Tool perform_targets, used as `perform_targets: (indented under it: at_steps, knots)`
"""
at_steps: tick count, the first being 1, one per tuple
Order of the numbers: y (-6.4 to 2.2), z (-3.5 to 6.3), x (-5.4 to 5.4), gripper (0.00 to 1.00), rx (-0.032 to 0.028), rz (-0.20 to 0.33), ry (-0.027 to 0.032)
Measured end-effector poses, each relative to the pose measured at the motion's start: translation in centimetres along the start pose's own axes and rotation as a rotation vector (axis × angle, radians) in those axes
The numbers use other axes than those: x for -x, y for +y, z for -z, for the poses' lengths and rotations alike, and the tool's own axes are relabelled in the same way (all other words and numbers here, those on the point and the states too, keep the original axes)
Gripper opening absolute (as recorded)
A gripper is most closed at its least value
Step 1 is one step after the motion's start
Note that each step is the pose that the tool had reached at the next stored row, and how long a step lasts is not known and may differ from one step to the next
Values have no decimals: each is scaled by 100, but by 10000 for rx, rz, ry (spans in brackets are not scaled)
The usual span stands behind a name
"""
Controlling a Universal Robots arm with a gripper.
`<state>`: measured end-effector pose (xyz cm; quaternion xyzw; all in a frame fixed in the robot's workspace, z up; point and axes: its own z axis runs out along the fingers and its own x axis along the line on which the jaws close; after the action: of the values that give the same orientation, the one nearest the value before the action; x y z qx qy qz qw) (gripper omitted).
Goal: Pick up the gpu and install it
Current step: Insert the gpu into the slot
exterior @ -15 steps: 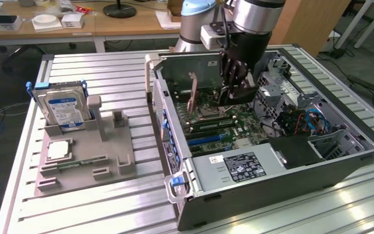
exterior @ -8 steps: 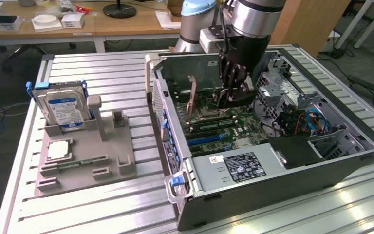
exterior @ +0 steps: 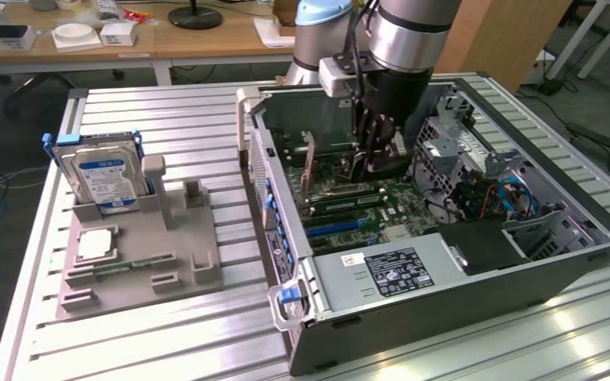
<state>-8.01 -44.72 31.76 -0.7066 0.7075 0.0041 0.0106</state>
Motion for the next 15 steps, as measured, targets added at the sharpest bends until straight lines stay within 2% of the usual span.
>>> perform_targets:
  at_steps: [8,15]
  knots:
    - [32,-131,-19,27,-6,-297,7]
    - [44,-216,-21,27,-6,-301,7]
